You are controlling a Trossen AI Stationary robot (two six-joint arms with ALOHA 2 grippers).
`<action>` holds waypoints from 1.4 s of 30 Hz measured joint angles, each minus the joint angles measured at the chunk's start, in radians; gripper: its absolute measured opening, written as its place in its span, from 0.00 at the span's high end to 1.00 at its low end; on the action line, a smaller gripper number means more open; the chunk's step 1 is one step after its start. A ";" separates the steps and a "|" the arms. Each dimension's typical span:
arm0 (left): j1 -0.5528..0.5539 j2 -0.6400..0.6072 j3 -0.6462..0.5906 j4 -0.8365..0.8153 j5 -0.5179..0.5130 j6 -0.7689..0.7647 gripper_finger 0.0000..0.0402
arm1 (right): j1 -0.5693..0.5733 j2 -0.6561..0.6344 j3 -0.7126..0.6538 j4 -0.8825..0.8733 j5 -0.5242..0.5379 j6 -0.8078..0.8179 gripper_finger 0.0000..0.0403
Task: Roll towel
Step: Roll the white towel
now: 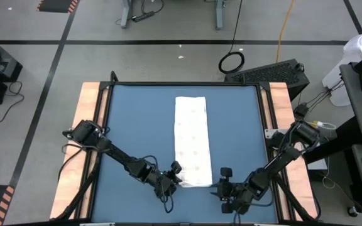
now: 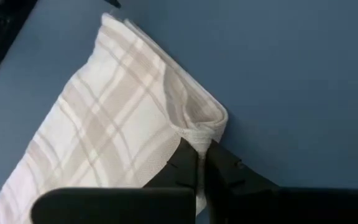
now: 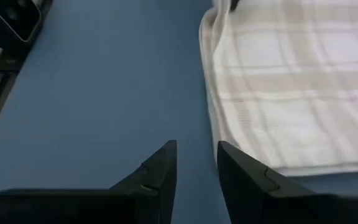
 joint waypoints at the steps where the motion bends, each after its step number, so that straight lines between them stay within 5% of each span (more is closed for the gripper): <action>1: 0.000 0.000 0.000 0.001 -0.001 0.000 0.98 | -0.005 0.011 0.000 0.018 -0.001 -0.004 0.72; 11: 0.000 0.000 0.000 -0.042 -0.002 -0.054 0.98 | -0.004 0.021 0.000 0.064 0.150 -0.207 0.44; 15: 0.000 0.000 0.000 -0.056 -0.003 -0.091 0.98 | -0.014 0.054 -0.001 0.030 0.142 -0.181 0.42; 30: 0.001 -0.001 0.000 -0.058 -0.003 -0.107 0.96 | -0.071 0.137 0.003 0.078 0.061 0.063 0.55; 39: -0.007 -0.001 0.000 -0.059 -0.004 -0.184 0.95 | -0.074 0.138 0.000 0.087 0.059 0.081 0.93; 42: -0.014 -0.001 0.000 -0.057 -0.012 -0.213 0.95 | -0.074 0.136 0.000 0.094 0.055 0.101 0.97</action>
